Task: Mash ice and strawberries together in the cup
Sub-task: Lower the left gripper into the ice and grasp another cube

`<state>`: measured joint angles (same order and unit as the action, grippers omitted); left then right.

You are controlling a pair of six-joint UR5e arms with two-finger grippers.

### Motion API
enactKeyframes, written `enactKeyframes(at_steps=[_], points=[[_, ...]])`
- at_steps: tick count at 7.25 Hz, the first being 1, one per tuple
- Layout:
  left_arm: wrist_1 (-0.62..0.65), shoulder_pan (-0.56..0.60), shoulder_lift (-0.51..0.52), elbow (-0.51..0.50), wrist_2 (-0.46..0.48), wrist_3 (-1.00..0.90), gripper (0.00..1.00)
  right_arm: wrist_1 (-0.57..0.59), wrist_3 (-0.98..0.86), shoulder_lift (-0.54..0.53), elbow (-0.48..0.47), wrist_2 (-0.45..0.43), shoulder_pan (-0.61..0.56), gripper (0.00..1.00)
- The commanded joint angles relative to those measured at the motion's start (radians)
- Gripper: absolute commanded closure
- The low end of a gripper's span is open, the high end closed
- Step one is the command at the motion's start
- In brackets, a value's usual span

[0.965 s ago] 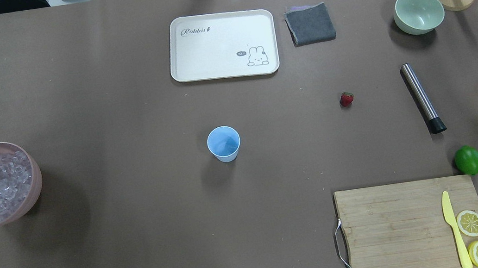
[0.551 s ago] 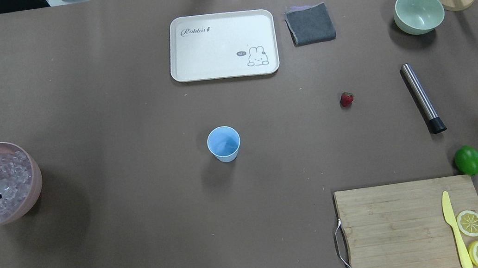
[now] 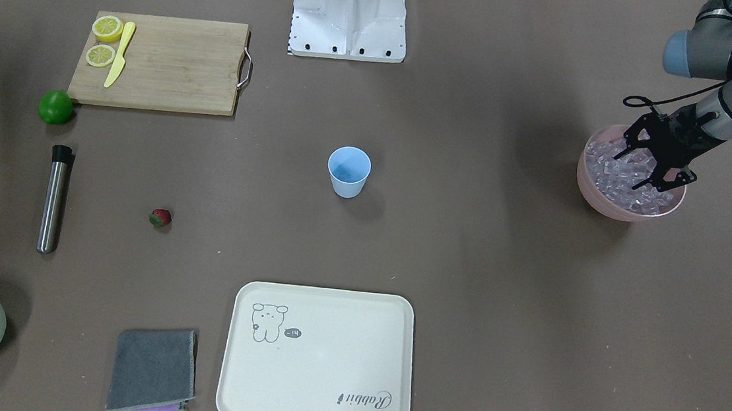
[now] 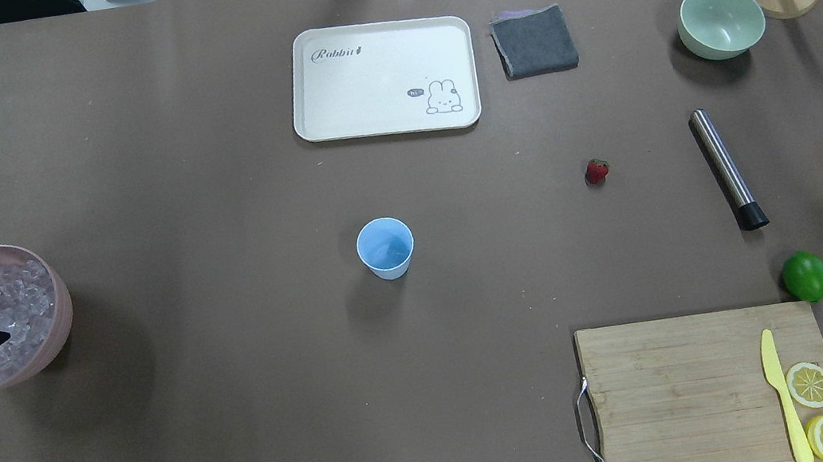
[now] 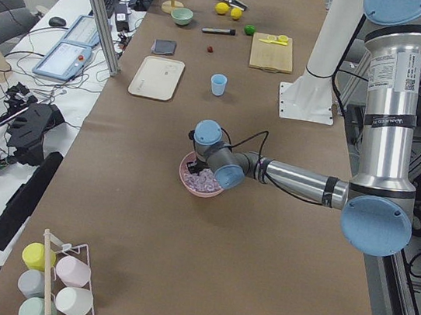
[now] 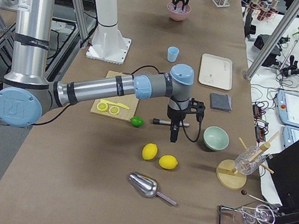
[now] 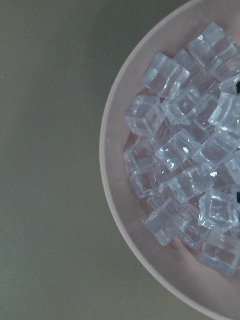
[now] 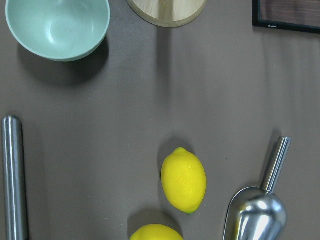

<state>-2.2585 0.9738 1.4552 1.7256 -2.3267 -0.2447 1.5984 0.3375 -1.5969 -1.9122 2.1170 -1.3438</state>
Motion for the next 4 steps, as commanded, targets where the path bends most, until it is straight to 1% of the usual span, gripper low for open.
enactKeyframes(at_steps=[1,2,4], points=[[0.002,-0.001,-0.009,0.003,0.003,0.007,0.77,0.0,0.0,-0.002,-0.001,0.0,0.0,0.0],[0.002,-0.001,-0.01,0.006,0.003,0.011,1.0,0.0,0.0,-0.003,-0.001,0.0,0.0,0.0],[0.002,0.003,-0.009,0.012,-0.002,0.012,1.0,0.0,0.0,-0.006,-0.001,0.0,0.0,0.0]])
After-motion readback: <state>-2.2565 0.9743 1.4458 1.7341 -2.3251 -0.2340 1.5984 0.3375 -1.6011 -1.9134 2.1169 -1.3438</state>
